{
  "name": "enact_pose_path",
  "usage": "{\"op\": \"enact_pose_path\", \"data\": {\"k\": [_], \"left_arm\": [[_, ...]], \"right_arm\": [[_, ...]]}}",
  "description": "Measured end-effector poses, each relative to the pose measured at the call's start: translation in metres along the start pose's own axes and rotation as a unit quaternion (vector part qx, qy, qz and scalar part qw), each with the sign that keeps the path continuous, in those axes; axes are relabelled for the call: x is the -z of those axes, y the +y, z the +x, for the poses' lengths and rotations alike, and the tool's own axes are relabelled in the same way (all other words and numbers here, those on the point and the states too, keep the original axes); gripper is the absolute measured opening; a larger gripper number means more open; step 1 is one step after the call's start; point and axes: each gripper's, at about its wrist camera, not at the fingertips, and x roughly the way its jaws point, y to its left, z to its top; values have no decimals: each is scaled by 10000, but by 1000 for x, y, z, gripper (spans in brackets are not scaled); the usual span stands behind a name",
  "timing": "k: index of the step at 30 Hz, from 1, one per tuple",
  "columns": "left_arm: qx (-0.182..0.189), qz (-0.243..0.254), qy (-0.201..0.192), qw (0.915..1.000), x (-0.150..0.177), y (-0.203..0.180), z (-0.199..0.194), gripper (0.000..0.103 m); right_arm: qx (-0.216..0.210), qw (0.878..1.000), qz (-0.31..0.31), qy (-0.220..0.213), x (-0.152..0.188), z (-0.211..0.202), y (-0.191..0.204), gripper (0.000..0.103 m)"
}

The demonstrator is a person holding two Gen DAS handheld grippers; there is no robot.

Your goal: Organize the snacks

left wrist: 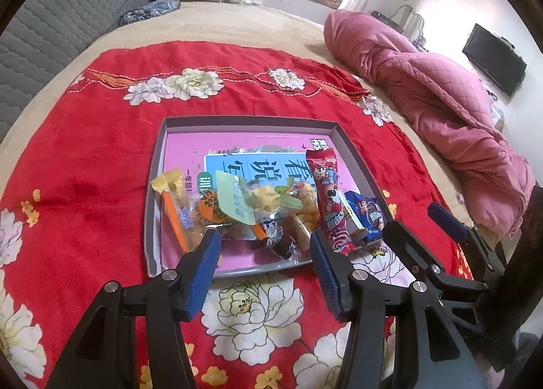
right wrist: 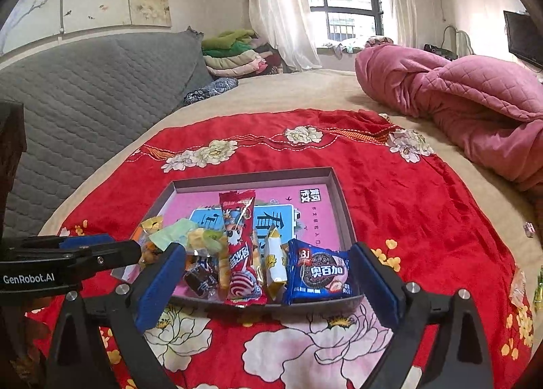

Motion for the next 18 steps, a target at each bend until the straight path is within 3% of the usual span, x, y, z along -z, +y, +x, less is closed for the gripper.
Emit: {"op": "enact_pose_path", "data": {"k": [18], "left_arm": [[17,15,-64,10000,21,-7,-29,65]], "right_arm": [[179,9997,-116,-76,5,-30,12,102]]}}
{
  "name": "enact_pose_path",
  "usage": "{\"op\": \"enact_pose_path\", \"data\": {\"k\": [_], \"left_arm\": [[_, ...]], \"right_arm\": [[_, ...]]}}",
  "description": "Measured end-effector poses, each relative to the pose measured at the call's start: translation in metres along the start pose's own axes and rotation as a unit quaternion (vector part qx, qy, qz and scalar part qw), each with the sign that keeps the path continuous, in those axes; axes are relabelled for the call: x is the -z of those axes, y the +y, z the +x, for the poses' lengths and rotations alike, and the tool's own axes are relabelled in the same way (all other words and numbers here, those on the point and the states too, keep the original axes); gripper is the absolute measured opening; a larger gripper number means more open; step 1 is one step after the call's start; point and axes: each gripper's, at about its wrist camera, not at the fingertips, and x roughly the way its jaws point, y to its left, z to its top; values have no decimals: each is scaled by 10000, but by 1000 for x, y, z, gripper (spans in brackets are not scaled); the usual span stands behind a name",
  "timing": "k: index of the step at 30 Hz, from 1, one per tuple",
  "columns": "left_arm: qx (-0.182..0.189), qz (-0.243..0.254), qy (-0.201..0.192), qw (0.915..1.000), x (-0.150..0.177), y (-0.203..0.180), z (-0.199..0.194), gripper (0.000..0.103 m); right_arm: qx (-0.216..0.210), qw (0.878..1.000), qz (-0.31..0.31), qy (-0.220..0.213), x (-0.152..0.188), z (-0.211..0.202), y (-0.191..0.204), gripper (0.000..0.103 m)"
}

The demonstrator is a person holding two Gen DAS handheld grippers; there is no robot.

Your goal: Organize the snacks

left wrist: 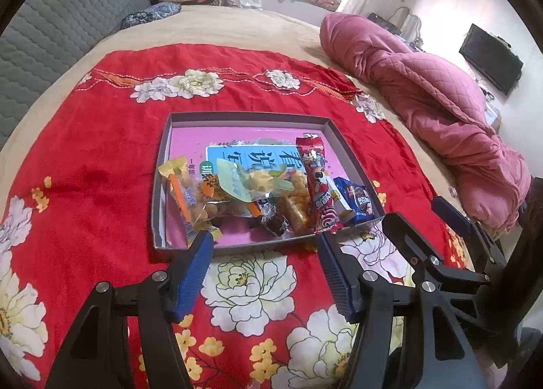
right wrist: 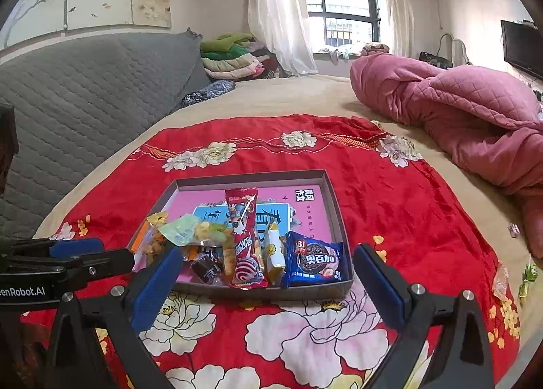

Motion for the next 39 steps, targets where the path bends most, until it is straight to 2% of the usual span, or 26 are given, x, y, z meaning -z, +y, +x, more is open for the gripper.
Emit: {"op": "enact_pose_path", "data": {"k": [21,39], "left_arm": [[-128,11,7,9999,15,4,-16,66],[-250,-243,384,9987,46,11,-4,66]], "right_arm": [[168,9998,-33,125,12,-22,5,102],[191,9981,-131,570,33,-25,8,102]]}}
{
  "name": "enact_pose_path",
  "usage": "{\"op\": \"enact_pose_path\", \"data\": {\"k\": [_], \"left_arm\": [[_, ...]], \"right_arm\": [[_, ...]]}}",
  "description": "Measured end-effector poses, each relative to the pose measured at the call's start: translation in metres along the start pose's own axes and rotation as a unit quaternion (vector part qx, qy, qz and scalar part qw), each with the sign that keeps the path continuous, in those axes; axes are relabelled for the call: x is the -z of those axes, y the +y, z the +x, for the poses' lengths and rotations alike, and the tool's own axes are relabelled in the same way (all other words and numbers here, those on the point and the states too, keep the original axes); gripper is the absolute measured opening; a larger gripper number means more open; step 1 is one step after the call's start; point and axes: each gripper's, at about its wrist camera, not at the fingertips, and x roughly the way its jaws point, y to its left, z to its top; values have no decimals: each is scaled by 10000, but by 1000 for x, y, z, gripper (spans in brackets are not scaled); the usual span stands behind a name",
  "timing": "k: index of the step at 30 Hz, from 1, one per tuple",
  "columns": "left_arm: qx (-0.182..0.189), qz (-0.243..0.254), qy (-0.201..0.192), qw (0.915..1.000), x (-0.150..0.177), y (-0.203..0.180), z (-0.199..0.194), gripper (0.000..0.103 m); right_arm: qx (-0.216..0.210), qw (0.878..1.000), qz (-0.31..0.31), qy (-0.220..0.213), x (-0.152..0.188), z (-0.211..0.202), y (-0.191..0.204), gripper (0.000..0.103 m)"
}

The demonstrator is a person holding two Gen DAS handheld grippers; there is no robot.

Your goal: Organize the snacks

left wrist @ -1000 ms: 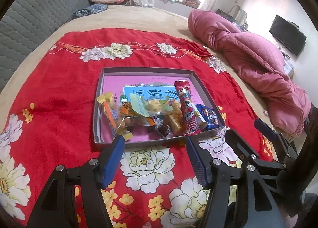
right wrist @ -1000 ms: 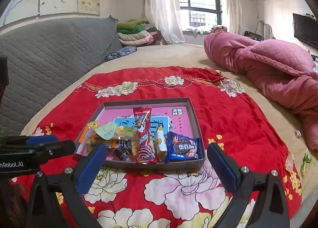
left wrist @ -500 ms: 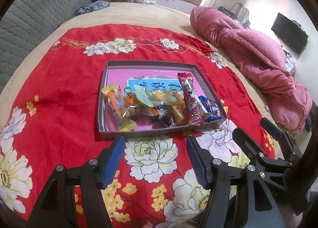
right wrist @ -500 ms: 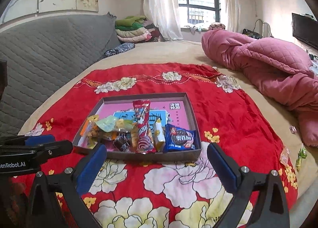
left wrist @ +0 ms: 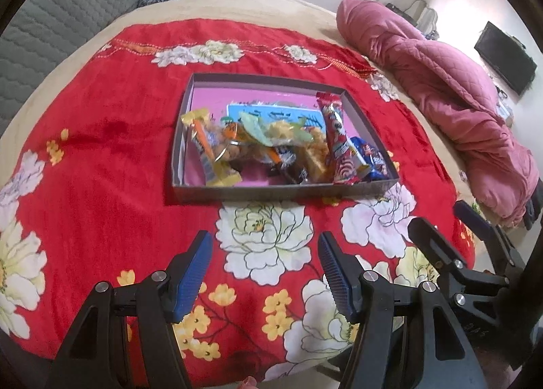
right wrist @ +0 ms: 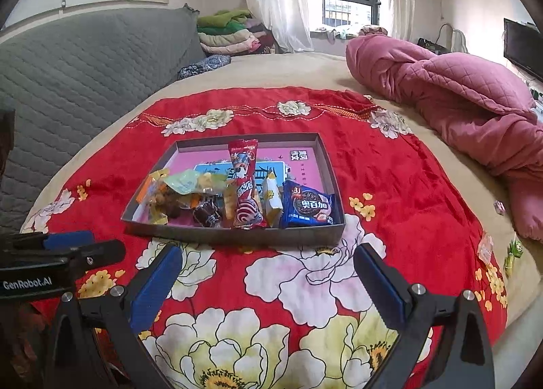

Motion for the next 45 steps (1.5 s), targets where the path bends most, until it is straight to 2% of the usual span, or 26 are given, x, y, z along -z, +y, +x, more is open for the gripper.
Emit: {"op": "enact_pose_path", "data": {"k": [9,25,45], "left_arm": [[-30,-74,204,9998,15,4,9,66],[-95,-90,208,9997,15,6,12,66],[-272,-12,217,9994,15,5,14,66]], "right_arm": [[18,9997,-192,129,9,1,8,102],[0,9993,-215,318,13,13,10,102],[6,9993,-190,328,13,15,8,102]]}}
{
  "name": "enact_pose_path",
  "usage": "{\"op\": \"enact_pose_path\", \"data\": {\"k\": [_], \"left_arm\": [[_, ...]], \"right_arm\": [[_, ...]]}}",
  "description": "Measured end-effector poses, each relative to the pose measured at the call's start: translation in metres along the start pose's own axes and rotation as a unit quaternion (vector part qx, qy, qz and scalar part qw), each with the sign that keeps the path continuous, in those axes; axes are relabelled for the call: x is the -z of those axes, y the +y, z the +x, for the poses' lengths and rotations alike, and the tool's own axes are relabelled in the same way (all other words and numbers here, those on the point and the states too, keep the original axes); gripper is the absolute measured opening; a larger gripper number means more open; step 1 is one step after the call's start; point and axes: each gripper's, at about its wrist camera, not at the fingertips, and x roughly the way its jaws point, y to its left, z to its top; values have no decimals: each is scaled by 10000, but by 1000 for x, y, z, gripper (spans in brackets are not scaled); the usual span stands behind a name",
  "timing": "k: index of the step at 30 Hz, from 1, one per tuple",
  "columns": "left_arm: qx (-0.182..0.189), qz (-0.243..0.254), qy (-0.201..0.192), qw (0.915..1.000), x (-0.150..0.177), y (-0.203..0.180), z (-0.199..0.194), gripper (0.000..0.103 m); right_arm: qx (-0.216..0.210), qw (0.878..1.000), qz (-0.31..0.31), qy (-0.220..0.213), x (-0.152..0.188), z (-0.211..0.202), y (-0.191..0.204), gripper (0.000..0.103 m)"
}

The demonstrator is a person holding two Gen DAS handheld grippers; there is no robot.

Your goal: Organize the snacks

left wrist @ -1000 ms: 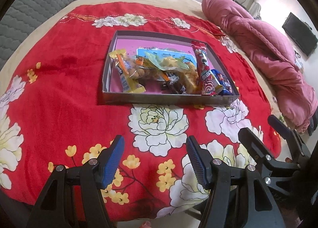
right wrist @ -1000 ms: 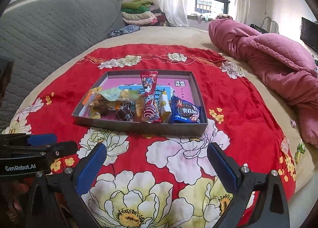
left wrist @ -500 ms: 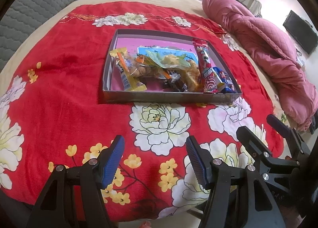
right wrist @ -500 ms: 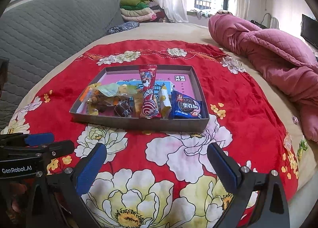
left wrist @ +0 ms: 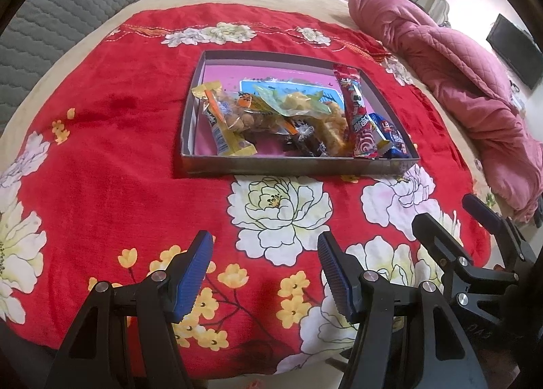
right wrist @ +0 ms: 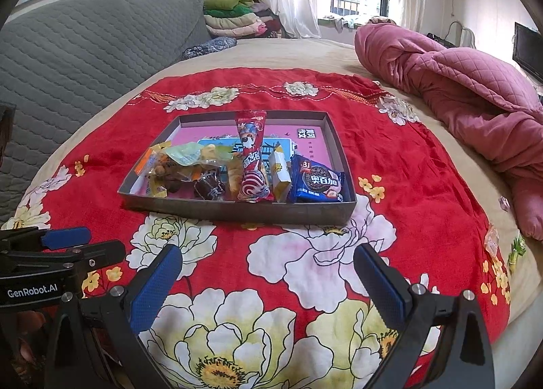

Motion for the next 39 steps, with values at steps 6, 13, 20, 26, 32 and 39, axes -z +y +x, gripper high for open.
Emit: {"op": "enact_pose_path", "data": {"k": [6,13,20,26,32,39], "left_arm": [[-39,5,10,10000,0,1,1,66],[-54,13,10,10000,0,1,1,66],[-77,15,9,10000,0,1,1,66],[-87,32,44,9999,0,1,4,66],[-96,25,67,9999,1,1,4,66],[-130,-122,40,9998,-2,11,9,66]], "right_arm": [[1,10000,20,6,0,1,-2,102],[6,10000,20,-6,0,1,-2,102],[2,10000,18,-6,0,1,-2,102],[6,10000,26,-9,0,1,-2,102],[7,10000,28,-5,0,1,-2,102],[0,9999,129,86,1,8,-6,102]]}}
